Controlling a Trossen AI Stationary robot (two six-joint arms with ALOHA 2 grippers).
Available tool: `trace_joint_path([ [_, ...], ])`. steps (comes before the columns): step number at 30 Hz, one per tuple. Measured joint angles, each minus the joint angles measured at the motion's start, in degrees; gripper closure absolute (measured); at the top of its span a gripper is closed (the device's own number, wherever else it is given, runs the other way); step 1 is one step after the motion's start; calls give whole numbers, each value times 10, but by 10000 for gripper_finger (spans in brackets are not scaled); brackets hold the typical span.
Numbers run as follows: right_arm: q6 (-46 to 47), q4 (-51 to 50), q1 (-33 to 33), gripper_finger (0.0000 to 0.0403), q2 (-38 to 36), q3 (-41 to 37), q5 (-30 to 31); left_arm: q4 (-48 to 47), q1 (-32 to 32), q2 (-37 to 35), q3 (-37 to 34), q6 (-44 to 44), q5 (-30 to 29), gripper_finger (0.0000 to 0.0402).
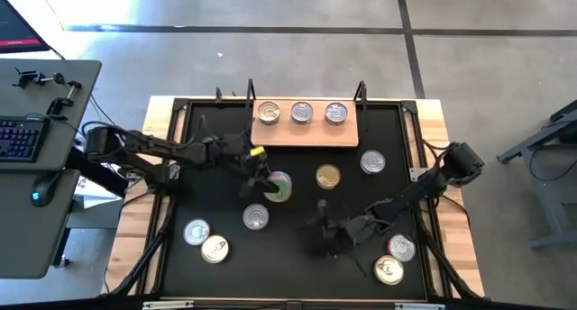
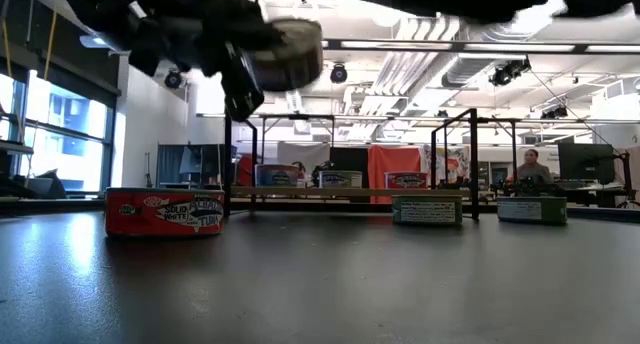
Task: Stack canned seafood by type on shelf
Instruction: Put the top left blue canned tuna on the lower right shelf
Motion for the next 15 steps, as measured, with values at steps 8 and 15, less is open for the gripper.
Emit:
trace_joint_path([
  [8, -288, -82, -13, 214, 8, 147, 181, 11, 20, -15, 0, -112, 76, 233],
  [15, -333, -411, -38, 167, 8, 271, 158, 12, 20, -15, 0, -122, 72, 230],
])
